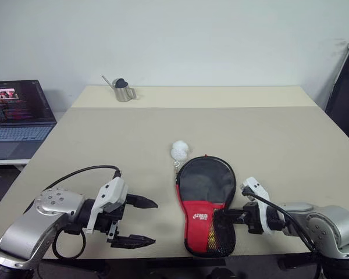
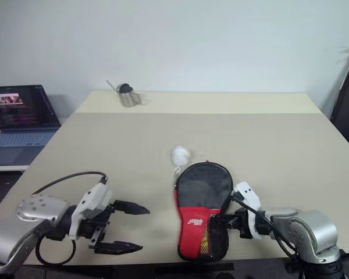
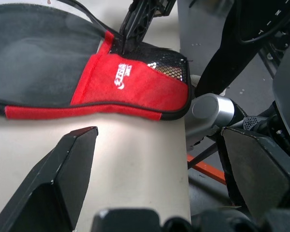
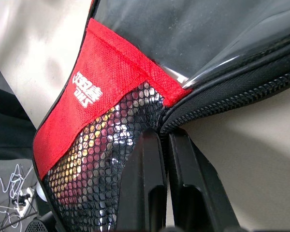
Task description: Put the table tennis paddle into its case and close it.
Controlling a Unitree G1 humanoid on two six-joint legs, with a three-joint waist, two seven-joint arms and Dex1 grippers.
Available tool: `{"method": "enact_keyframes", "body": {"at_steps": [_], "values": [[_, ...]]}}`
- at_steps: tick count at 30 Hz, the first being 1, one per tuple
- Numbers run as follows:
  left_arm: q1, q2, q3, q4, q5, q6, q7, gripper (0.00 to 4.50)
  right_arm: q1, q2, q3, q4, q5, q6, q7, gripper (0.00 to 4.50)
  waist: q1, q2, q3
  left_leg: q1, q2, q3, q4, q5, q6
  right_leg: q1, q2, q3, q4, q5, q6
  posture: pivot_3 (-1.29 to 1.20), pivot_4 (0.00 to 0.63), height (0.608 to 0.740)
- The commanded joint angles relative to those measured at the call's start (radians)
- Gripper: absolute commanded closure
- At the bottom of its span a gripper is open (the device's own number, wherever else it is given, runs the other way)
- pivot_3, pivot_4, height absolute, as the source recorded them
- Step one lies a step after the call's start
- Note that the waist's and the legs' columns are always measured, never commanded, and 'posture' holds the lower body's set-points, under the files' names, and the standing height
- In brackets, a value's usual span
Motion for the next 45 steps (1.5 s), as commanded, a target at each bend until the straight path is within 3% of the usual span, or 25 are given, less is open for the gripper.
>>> {"method": "enact_keyframes", "body": {"at_steps": [1,11,14,26,31,36,41,45], "values": [[-0.002,0.015,0.007,-0.028,-0.014,-0.014,-0.013,0.00,0.020,0.009,-0.001,-0.039,0.045,0.027,-0.007,4.47,0.001,0.000,0.000,0.000,0.000,0.000,0.000,0.000,0.000,0.000,0.000,0.000,0.000,0.000,0.000,0.00,0.150,0.740],[-0.004,0.006,-0.002,-0.021,-0.004,-0.023,-0.002,0.00,0.065,-0.015,-0.052,0.002,0.008,0.033,-0.098,4.47,0.011,-0.001,-0.001,0.000,0.000,0.000,0.000,0.000,0.000,0.000,0.000,-0.001,0.000,0.000,0.000,0.00,0.150,0.740],[-0.004,-0.001,-0.006,-0.020,-0.002,-0.026,0.008,0.00,0.108,-0.013,-0.096,-0.013,0.009,0.044,-0.115,3.74,0.017,-0.003,-0.002,0.000,-0.001,0.000,0.001,0.000,0.000,0.001,0.000,-0.001,0.000,0.000,0.000,0.00,0.150,0.740],[0.008,-0.021,-0.017,-0.022,0.003,-0.041,0.041,0.00,0.140,0.021,-0.267,-0.100,0.074,0.048,-0.101,0.12,0.041,-0.009,-0.007,0.002,-0.002,-0.001,0.005,0.000,0.000,0.006,-0.003,-0.002,0.000,-0.002,0.005,0.00,0.150,0.740],[-0.005,-0.043,-0.023,-0.010,0.007,-0.044,0.065,0.00,0.084,-0.062,-0.256,-0.108,0.111,-0.138,-0.012,0.05,0.038,-0.007,-0.006,0.003,-0.001,0.000,0.006,0.000,0.000,0.005,-0.002,-0.002,0.000,-0.002,0.005,0.00,0.150,0.740],[-0.053,-0.109,-0.011,0.014,-0.002,-0.005,0.169,0.00,-0.011,-0.078,-0.202,-0.056,0.129,-0.236,0.012,0.05,0.032,-0.006,-0.005,0.003,0.000,0.000,0.005,0.000,0.000,0.004,0.001,-0.001,0.001,-0.002,0.005,0.00,0.150,0.740],[-0.092,-0.169,0.002,0.036,0.004,0.020,0.282,0.00,-0.061,-0.126,-0.016,0.006,-0.020,-0.470,0.023,0.05,0.033,-0.006,-0.005,0.000,0.000,-0.001,0.004,0.000,0.000,0.002,0.001,-0.001,0.001,-0.002,0.004,0.00,0.150,0.740],[-0.138,-0.214,0.005,0.086,0.051,0.012,0.388,0.00,-0.120,-0.097,0.087,0.084,-0.075,-0.596,0.037,0.05,0.034,-0.006,-0.005,-0.001,0.000,-0.001,0.005,0.000,0.000,0.001,0.000,-0.001,0.001,-0.001,0.002,0.00,0.150,0.740]]}}
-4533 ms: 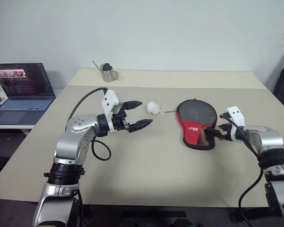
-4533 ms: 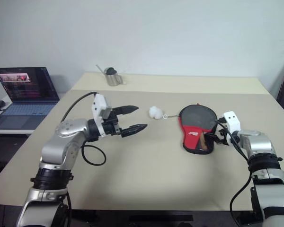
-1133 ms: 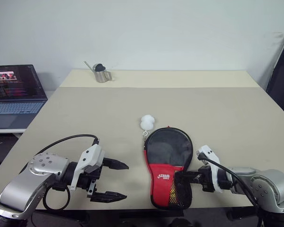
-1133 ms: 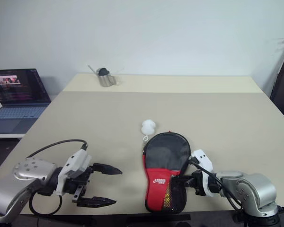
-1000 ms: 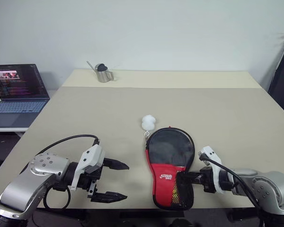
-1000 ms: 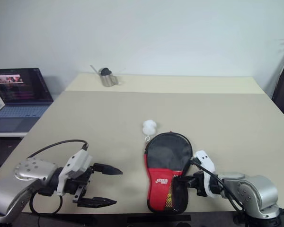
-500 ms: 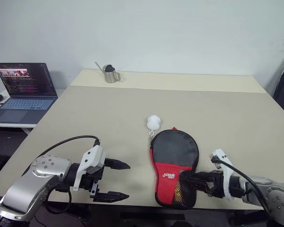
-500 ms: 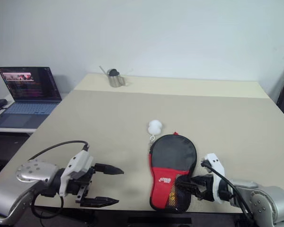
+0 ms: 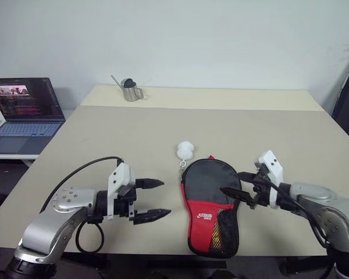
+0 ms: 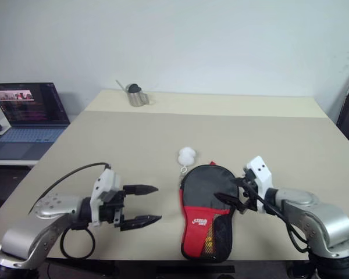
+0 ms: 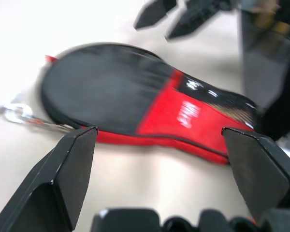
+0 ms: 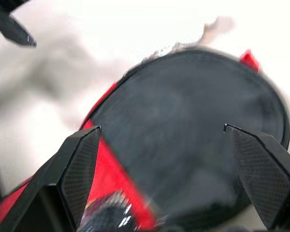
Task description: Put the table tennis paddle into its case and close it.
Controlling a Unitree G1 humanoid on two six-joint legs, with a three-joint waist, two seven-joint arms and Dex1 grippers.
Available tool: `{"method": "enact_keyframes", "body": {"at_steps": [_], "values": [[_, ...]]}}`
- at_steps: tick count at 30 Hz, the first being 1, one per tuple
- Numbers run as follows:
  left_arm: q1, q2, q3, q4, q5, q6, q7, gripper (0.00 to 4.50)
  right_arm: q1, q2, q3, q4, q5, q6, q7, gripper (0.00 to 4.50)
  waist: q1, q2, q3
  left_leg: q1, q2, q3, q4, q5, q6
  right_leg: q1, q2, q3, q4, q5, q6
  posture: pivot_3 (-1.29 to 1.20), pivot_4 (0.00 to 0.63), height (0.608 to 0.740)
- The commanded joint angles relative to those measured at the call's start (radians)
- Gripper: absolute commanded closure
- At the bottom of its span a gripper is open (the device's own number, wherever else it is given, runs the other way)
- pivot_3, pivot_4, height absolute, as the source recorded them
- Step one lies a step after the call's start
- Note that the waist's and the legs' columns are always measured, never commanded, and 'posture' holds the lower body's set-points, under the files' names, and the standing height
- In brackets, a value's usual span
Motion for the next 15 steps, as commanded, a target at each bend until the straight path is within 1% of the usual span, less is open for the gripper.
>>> {"method": "enact_keyframes", "body": {"at_steps": [1,7,9,12,15], "values": [[-0.053,-0.035,0.028,0.051,0.053,-0.013,0.109,0.00,-0.059,0.028,0.083,0.053,-0.053,-0.132,0.025,0.05,0.000,0.000,0.000,0.000,0.000,0.000,0.000,0.000,0.000,0.000,0.000,0.000,0.000,0.001,-0.002,0.00,0.150,0.740],[-0.112,-0.083,0.030,0.105,0.093,-0.008,0.210,0.00,-0.123,0.112,0.225,0.208,-0.154,-0.287,0.043,0.05,0.001,0.000,0.000,0.000,0.000,-0.002,0.000,0.000,0.000,0.000,0.000,-0.002,0.001,0.001,-0.002,0.00,0.150,0.740],[-0.154,-0.110,0.041,0.118,0.058,0.046,0.246,0.00,-0.133,0.148,0.257,0.278,-0.184,-0.326,0.039,0.05,0.002,0.000,0.000,-0.001,-0.001,-0.002,0.000,0.000,0.000,0.000,-0.001,-0.002,0.001,0.001,-0.002,0.00,0.150,0.740],[-0.209,-0.123,0.029,0.151,0.060,0.083,0.264,0.00,-0.141,0.180,0.287,0.369,-0.238,-0.373,0.023,0.05,0.004,0.000,0.000,-0.001,-0.001,-0.003,0.001,0.000,0.000,0.000,-0.001,-0.004,0.001,0.002,-0.002,0.00,0.150,0.740],[-0.308,-0.135,-0.011,0.240,0.092,0.113,0.270,0.00,-0.142,0.207,0.287,0.425,-0.273,-0.396,0.000,0.05,0.005,0.000,0.000,-0.001,-0.001,-0.003,0.001,0.000,0.000,0.000,-0.001,-0.005,0.001,0.002,-0.002,0.00,0.150,0.740]]}}
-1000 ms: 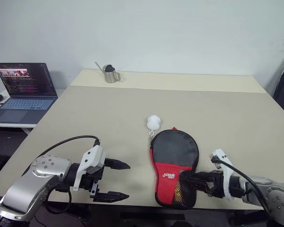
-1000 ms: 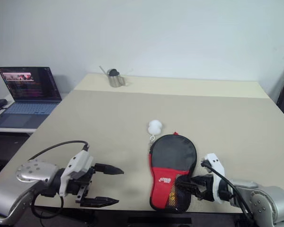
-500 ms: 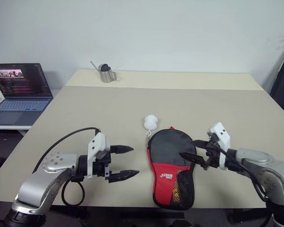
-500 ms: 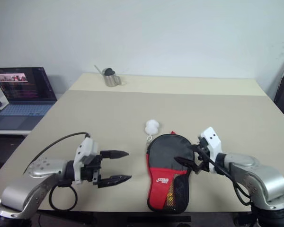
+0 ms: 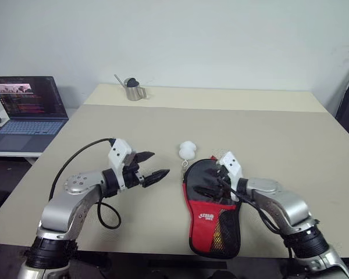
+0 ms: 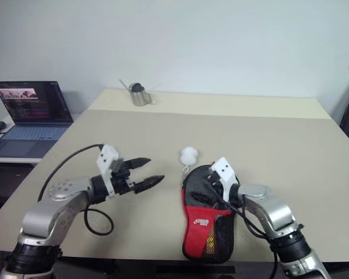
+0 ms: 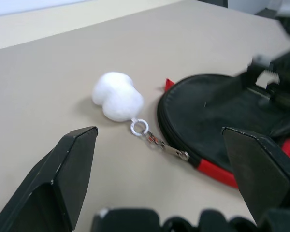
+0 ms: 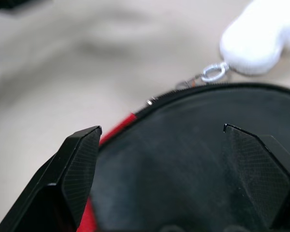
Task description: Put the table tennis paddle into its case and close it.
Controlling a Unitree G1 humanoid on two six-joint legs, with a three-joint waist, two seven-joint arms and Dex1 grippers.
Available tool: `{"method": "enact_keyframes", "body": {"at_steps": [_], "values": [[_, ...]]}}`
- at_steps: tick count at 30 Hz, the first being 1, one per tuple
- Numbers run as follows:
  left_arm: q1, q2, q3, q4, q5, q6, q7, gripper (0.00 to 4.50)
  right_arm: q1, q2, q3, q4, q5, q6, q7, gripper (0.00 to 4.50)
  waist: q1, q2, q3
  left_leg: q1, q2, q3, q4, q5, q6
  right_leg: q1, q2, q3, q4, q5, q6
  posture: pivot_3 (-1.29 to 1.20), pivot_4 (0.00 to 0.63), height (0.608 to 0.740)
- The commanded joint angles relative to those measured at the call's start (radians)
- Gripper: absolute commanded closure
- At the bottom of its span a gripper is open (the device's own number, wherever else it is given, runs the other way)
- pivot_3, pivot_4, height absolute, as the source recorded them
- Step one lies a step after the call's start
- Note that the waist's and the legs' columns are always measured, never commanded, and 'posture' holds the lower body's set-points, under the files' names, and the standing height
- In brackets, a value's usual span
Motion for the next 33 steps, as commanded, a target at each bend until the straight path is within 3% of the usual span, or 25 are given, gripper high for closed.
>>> {"method": "enact_keyframes", "body": {"at_steps": [1,7,13,21,33], "values": [[-0.119,-0.016,-0.036,0.093,0.038,0.028,0.020,0.00,-0.014,0.024,-0.013,0.030,-0.027,-0.041,-0.020,0.05,0.000,0.000,0.000,0.000,0.000,0.000,0.000,0.000,0.000,0.000,0.000,-0.001,0.000,0.000,0.000,0.00,0.150,0.740],[-0.320,-0.080,-0.112,0.369,0.136,-0.035,-0.009,0.00,-0.007,0.058,-0.013,0.022,-0.037,-0.040,-0.020,0.05,-0.001,0.000,0.000,0.000,0.000,0.000,0.002,0.000,0.000,0.000,0.000,-0.003,0.001,0.000,0.000,0.00,0.150,0.740],[-0.507,-0.183,-0.193,0.736,0.280,-0.227,-0.023,0.00,0.001,0.069,-0.019,0.010,-0.037,-0.030,-0.029,0.05,0.000,0.000,0.000,-0.001,-0.001,0.000,0.004,0.000,0.000,0.000,0.001,-0.004,0.002,0.000,0.000,0.00,0.150,0.740],[-0.701,-0.318,-0.203,1.186,0.391,-0.450,-0.055,0.00,0.022,0.097,-0.003,-0.012,-0.048,-0.025,-0.057,0.05,-0.002,0.000,0.000,-0.003,-0.002,0.001,0.005,0.000,0.000,0.000,0.001,-0.005,0.001,0.000,0.001,0.00,0.150,0.740],[-0.761,-0.390,-0.195,1.414,0.506,-0.554,-0.034,0.00,0.045,0.117,-0.023,-0.029,-0.068,-0.018,-0.115,0.05,-0.002,0.000,0.000,-0.004,-0.002,0.000,0.007,0.000,0.000,0.000,0.002,-0.006,0.002,0.000,0.001,0.00,0.150,0.740]]}}
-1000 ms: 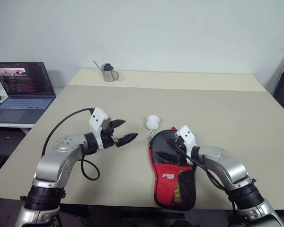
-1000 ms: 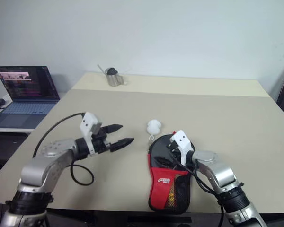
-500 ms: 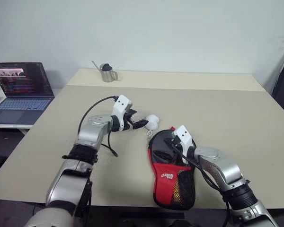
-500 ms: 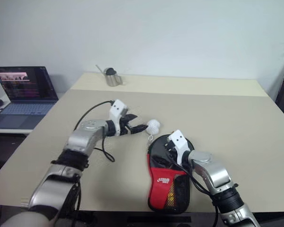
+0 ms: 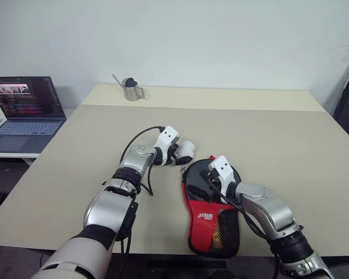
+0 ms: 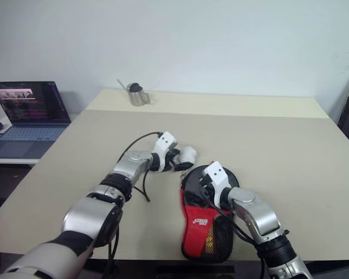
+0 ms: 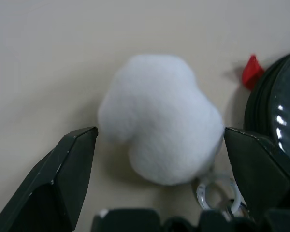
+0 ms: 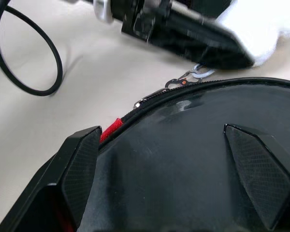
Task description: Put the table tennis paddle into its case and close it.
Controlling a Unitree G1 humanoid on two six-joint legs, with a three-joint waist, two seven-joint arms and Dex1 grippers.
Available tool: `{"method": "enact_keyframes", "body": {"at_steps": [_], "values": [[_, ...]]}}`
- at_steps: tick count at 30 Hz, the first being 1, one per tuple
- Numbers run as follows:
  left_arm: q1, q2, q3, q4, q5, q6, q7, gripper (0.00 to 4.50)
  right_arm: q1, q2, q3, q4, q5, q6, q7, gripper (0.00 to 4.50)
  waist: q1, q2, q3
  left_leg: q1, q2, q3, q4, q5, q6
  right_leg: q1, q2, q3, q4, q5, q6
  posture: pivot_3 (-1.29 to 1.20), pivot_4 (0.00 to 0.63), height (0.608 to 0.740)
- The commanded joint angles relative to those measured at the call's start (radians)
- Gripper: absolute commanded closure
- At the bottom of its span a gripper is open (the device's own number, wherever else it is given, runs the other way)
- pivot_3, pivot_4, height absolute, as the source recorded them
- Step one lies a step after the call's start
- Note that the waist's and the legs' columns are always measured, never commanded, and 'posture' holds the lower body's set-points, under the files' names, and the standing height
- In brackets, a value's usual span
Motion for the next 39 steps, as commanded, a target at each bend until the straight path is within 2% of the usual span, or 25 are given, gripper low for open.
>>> {"method": "enact_keyframes", "body": {"at_steps": [1,5,12,15,24,39], "values": [[-0.029,-0.015,0.014,0.008,0.017,-0.026,-0.001,0.00,0.010,0.004,-0.028,-0.022,-0.001,0.015,-0.022,0.05,0.001,0.000,0.000,0.000,0.000,0.000,0.000,0.000,0.000,0.000,0.000,0.000,0.000,0.000,0.000,0.00,0.150,0.740],[-0.021,-0.028,0.024,0.012,0.028,-0.033,0.000,0.91,0.017,0.005,-0.044,-0.033,0.006,0.033,-0.036,0.00,0.001,0.000,0.000,0.000,0.000,0.000,0.001,0.000,0.000,0.000,0.000,-0.001,0.001,0.000,0.000,0.00,0.150,0.740],[-0.018,-0.041,0.044,0.018,0.032,-0.036,0.020,3.50,0.021,0.002,-0.063,-0.048,-0.004,0.052,-0.062,0.00,0.001,0.000,0.000,0.000,0.000,-0.001,0.002,0.000,0.000,0.000,0.000,-0.002,0.002,0.000,0.000,0.00,0.150,0.740],[-0.013,-0.037,0.046,0.007,0.030,-0.036,0.007,4.38,0.022,-0.007,-0.072,-0.027,-0.013,0.061,-0.077,0.00,0.001,0.000,0.000,0.000,0.000,-0.001,0.002,0.000,0.000,0.000,0.000,-0.002,0.003,0.000,0.000,0.00,0.150,0.740],[-0.005,-0.014,0.035,-0.023,0.052,-0.051,-0.038,4.43,0.061,-0.055,0.041,0.028,-0.078,0.150,-0.053,0.00,0.000,-0.001,-0.002,0.002,-0.001,0.000,0.003,0.000,0.000,0.002,0.001,-0.002,0.006,0.000,0.000,0.00,0.150,0.740],[-0.085,-0.065,0.001,0.075,0.172,-0.155,0.099,4.43,0.131,-0.057,0.091,-0.038,-0.084,0.226,-0.030,0.00,0.001,-0.004,-0.009,0.006,-0.001,-0.003,0.003,0.000,0.000,0.008,0.001,-0.007,0.005,0.000,0.000,0.00,0.150,0.740]]}}
